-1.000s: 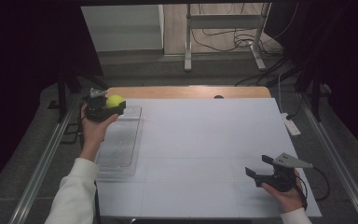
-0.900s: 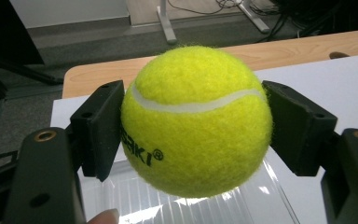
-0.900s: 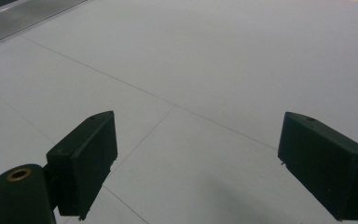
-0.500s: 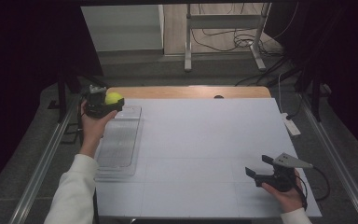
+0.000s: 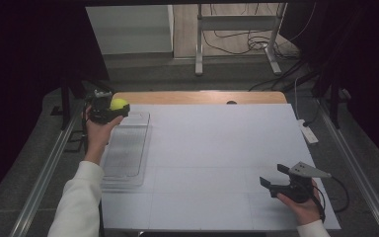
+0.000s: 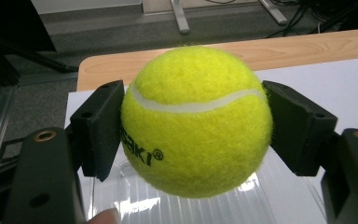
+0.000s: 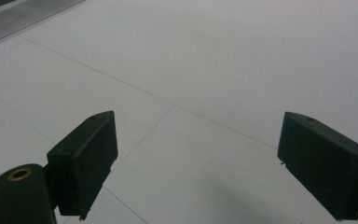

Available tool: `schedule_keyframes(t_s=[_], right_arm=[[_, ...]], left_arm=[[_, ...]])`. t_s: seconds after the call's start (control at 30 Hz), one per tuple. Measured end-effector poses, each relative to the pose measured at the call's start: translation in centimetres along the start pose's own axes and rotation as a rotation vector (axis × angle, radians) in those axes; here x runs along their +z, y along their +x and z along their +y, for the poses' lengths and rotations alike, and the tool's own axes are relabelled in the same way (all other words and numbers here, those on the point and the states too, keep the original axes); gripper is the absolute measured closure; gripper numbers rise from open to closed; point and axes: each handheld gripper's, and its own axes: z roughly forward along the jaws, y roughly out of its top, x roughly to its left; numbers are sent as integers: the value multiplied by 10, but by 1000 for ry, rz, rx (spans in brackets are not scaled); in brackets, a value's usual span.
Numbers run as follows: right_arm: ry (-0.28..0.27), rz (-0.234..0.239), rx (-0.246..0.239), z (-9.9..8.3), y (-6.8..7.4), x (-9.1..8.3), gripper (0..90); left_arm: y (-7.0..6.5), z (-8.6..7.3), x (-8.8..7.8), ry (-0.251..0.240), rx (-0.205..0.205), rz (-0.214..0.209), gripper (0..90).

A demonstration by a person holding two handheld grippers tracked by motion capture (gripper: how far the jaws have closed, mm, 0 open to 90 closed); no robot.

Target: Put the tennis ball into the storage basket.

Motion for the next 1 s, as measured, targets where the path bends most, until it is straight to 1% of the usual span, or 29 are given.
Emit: schedule_keyframes(t_s=[0.4, 0.8, 1.0], right_arm=[[0, 0, -1, 0, 0, 0, 120], [1, 0, -2, 0, 0, 0, 120], [2, 0, -3, 0, 0, 0, 120]], left_arm=[[7, -5, 7, 31, -16, 8, 266], [8, -9, 15, 62, -9, 18, 266], [9, -12, 20, 86, -3, 24, 266]])
